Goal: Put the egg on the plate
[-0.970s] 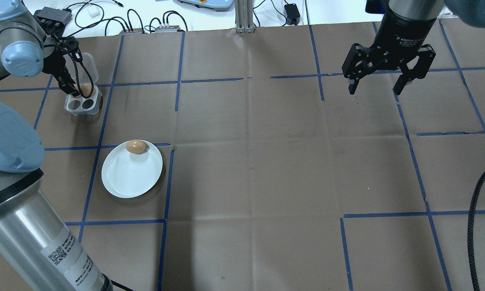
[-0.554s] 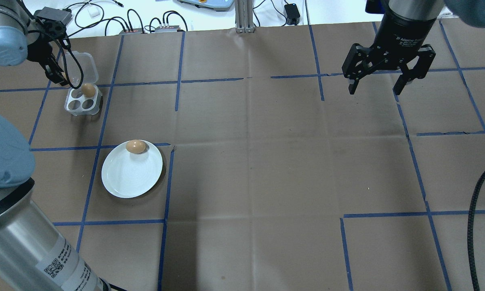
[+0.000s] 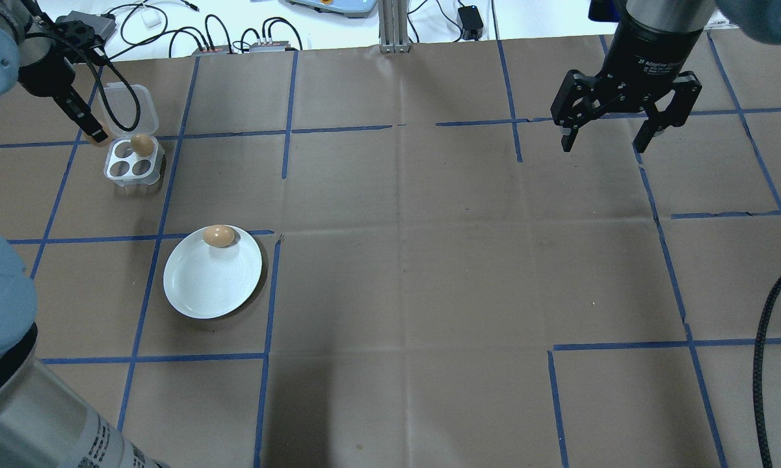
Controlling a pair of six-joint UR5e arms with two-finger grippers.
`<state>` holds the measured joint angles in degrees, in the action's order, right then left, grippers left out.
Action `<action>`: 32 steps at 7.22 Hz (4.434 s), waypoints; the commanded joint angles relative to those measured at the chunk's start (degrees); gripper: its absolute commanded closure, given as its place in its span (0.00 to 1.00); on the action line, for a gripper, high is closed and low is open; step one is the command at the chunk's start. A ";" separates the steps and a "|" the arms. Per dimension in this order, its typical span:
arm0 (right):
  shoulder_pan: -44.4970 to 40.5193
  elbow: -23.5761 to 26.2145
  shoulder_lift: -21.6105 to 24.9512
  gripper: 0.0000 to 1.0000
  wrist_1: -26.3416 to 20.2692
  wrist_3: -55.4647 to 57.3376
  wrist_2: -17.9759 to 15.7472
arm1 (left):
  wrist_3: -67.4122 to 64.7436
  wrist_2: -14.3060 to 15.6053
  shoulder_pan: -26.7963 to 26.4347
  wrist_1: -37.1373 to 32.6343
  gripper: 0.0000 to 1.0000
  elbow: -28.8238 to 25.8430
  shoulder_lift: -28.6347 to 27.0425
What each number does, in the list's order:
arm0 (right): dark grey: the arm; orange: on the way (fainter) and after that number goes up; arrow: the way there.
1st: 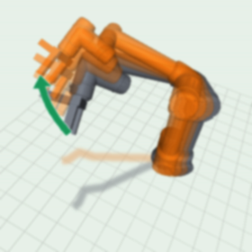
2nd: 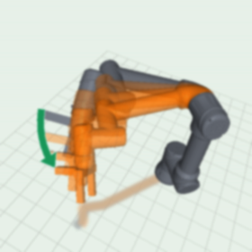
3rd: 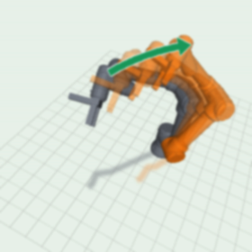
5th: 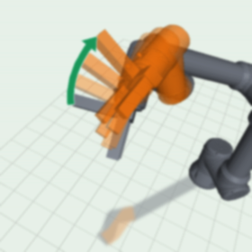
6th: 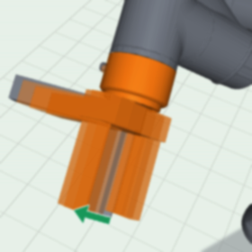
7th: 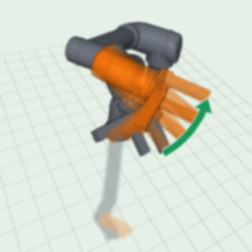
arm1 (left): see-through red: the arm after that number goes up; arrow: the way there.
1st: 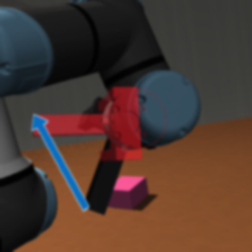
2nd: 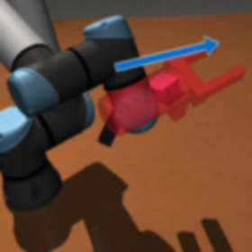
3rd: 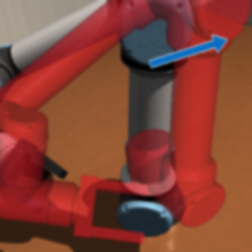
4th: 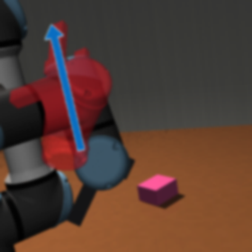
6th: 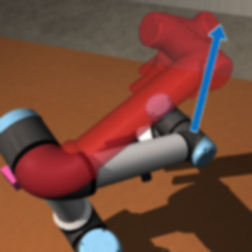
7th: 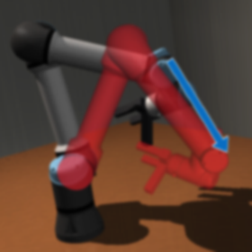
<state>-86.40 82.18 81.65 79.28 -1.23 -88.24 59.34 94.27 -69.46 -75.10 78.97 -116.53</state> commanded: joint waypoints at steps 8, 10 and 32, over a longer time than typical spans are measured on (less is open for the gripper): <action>0.00 0.00 0.00 0.00 0.00 0.00 0.00 | -41.59 -2.68 -8.94 17.22 0.67 39.31 14.76; 0.00 0.00 0.00 0.00 0.00 0.00 0.00 | -41.59 -2.42 -8.94 17.80 0.00 39.33 15.02; 0.00 0.00 0.00 0.00 0.00 0.00 0.00 | -37.02 -2.70 2.40 2.50 0.03 -13.67 -19.08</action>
<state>-86.40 82.18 81.65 79.28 -1.23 -88.24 22.30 90.13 -66.99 -73.40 65.15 -134.95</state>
